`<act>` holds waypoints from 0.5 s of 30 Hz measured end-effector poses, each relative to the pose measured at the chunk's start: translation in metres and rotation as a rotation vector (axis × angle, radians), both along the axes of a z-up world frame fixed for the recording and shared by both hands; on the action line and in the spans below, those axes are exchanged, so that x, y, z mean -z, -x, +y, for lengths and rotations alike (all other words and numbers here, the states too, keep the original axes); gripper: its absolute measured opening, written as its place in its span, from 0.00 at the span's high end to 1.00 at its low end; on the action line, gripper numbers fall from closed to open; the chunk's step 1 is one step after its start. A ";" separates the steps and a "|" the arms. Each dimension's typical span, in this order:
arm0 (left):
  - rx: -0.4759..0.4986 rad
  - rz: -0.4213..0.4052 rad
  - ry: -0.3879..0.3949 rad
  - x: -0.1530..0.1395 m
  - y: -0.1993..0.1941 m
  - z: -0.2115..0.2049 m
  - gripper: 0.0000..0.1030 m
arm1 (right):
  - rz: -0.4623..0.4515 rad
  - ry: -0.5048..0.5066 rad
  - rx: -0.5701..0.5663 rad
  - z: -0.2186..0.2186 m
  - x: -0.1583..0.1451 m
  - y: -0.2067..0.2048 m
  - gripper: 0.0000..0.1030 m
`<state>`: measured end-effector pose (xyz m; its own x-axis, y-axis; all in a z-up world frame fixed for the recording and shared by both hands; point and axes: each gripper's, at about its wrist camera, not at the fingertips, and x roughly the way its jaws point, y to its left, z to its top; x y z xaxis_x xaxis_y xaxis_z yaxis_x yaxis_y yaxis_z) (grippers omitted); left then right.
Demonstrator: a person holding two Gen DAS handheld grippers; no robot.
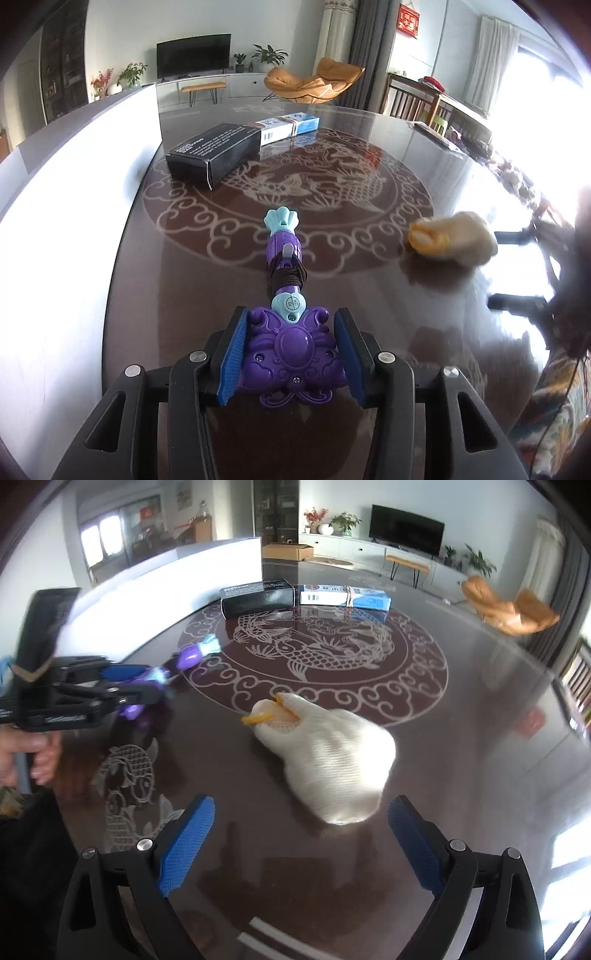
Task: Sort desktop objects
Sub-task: 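Lift the knitted pouch with the right gripper while the left gripper holds the toy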
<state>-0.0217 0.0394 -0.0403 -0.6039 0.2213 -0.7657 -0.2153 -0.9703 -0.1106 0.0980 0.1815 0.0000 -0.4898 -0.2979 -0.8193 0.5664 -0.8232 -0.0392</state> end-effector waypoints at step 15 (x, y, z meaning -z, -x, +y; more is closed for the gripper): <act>0.014 -0.028 0.124 0.005 -0.005 0.022 0.15 | -0.018 -0.068 -0.208 -0.014 -0.012 0.028 0.03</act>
